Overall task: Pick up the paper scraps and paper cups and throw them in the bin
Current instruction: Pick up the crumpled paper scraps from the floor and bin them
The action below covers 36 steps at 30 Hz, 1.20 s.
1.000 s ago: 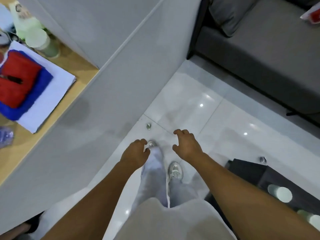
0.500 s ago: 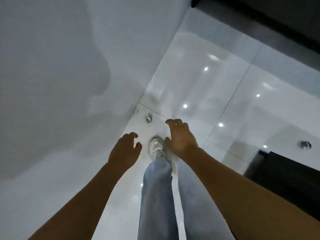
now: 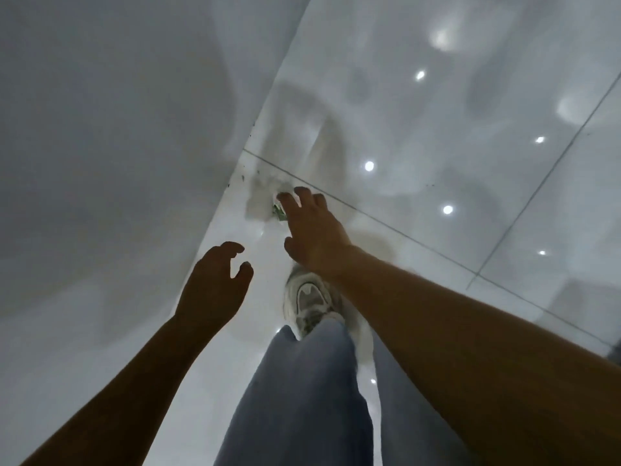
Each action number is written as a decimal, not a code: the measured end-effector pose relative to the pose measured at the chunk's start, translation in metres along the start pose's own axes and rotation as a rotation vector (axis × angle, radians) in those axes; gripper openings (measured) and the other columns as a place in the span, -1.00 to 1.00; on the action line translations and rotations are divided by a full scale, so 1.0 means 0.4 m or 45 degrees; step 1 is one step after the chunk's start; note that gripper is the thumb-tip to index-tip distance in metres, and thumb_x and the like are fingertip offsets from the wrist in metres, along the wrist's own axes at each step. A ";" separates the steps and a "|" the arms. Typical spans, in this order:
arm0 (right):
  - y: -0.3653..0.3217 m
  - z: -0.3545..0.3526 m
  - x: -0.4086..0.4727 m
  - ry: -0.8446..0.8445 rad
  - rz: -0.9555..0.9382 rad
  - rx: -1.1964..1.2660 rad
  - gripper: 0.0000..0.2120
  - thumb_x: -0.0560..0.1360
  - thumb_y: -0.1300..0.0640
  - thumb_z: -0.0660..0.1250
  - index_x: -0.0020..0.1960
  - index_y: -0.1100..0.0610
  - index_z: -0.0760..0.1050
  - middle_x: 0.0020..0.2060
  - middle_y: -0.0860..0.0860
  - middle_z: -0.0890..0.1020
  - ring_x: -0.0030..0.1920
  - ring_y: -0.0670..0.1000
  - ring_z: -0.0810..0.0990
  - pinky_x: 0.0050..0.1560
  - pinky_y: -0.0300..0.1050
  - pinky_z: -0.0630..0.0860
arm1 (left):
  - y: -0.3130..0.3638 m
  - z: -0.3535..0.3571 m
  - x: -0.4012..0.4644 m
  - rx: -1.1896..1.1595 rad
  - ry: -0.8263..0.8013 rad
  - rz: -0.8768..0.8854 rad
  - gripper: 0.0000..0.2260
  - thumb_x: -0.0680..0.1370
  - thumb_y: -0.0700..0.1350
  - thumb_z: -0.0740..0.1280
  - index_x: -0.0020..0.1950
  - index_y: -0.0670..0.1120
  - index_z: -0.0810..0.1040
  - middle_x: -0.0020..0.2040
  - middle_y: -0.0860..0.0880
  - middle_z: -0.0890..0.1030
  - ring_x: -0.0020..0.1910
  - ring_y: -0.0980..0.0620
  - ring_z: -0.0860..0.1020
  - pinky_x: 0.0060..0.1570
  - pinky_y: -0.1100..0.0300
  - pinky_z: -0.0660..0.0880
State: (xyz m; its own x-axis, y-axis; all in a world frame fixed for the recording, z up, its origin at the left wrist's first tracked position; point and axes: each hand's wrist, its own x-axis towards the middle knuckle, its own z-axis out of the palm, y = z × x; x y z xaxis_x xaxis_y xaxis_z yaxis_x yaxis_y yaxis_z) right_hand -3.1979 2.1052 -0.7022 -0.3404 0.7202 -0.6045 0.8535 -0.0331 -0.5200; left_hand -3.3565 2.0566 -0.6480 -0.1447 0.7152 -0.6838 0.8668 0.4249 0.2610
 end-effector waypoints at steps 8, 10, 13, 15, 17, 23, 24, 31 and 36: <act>0.039 0.155 0.188 0.036 -0.152 -0.113 -0.44 0.45 0.39 0.29 0.41 0.18 0.26 0.39 0.14 0.26 0.37 0.17 0.24 0.17 0.02 0.53 | -0.104 0.065 0.137 0.034 -0.044 -0.043 -0.71 0.54 -0.12 0.33 0.25 -0.14 0.50 0.20 -0.09 0.56 0.12 -0.01 0.52 0.09 0.26 0.31; 0.047 0.153 0.186 0.049 -0.151 -0.044 -0.48 0.46 0.37 0.28 0.39 0.19 0.29 0.36 0.13 0.30 0.34 0.14 0.28 0.17 0.00 0.53 | -0.096 0.063 0.147 0.003 -0.055 -0.055 -0.72 0.54 -0.12 0.33 0.24 -0.13 0.51 0.20 -0.08 0.56 0.14 -0.01 0.52 0.09 0.26 0.31; 0.042 0.110 0.149 0.052 -0.100 0.088 -0.46 0.45 0.31 0.34 0.39 0.17 0.29 0.31 0.10 0.35 0.29 0.10 0.31 0.16 -0.01 0.53 | -0.051 0.039 0.140 -0.096 -0.048 -0.093 -0.74 0.55 -0.14 0.32 0.23 -0.14 0.51 0.20 -0.09 0.56 0.15 -0.02 0.52 0.10 0.24 0.35; 0.028 0.057 0.096 0.061 -0.092 0.156 -0.46 0.46 0.26 0.37 0.40 0.17 0.28 0.29 0.09 0.38 0.27 0.09 0.34 0.16 -0.02 0.51 | -0.002 0.007 0.114 -0.159 -0.041 -0.091 -0.74 0.55 -0.14 0.31 0.23 -0.15 0.51 0.19 -0.10 0.57 0.12 0.00 0.51 0.12 0.23 0.36; 0.005 -0.010 0.022 0.095 -0.098 0.193 -0.48 0.49 0.22 0.36 0.40 0.18 0.28 0.28 0.10 0.41 0.26 0.10 0.35 0.16 -0.02 0.49 | 0.057 -0.039 0.068 -0.167 -0.061 -0.055 -0.73 0.56 -0.14 0.30 0.25 -0.15 0.50 0.20 -0.09 0.56 0.10 0.04 0.50 0.12 0.25 0.34; -0.099 -0.250 -0.256 0.151 -0.013 0.264 -0.30 0.41 0.22 0.44 0.46 0.18 0.20 0.33 0.09 0.39 0.34 0.08 0.33 0.22 -0.05 0.47 | 0.268 -0.239 -0.156 -0.138 -0.117 0.084 -0.72 0.58 -0.09 0.27 0.28 -0.11 0.46 0.22 -0.05 0.55 0.08 0.12 0.46 0.09 0.29 0.32; -0.120 -0.294 -0.304 0.153 0.011 0.283 -0.28 0.40 0.20 0.44 0.46 0.16 0.19 0.34 0.07 0.38 0.34 0.06 0.33 0.22 -0.06 0.46 | 0.301 -0.278 -0.199 -0.129 -0.129 0.109 -0.72 0.58 -0.08 0.27 0.28 -0.10 0.46 0.22 -0.04 0.54 0.08 0.12 0.46 0.09 0.30 0.32; -0.297 -0.593 -0.645 0.191 0.092 0.318 -0.27 0.42 0.14 0.43 0.48 0.13 0.15 0.30 0.06 0.39 0.27 0.07 0.37 0.16 -0.09 0.43 | 0.515 -0.533 -0.514 -0.201 -0.311 0.109 -0.64 0.56 -0.05 0.31 0.34 -0.07 0.42 0.26 -0.05 0.51 0.12 0.05 0.49 0.07 0.27 0.35; -0.408 -0.753 -0.843 0.210 0.110 0.344 -0.23 0.41 0.17 0.41 0.51 0.14 0.11 0.31 0.08 0.39 0.29 0.09 0.37 0.17 0.01 0.48 | 0.643 -0.680 -0.704 -0.256 -0.423 0.193 -0.58 0.50 -0.17 0.33 0.36 -0.12 0.41 0.26 -0.07 0.51 0.16 0.00 0.51 0.02 0.24 0.39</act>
State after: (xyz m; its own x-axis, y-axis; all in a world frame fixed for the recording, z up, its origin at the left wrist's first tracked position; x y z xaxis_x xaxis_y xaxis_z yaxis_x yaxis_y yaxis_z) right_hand -3.1038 2.0764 -0.2317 -0.1842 0.8083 -0.5592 0.7333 -0.2658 -0.6258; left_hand -3.2226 2.1153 -0.2030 0.1678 0.5737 -0.8017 0.7514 0.4520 0.4807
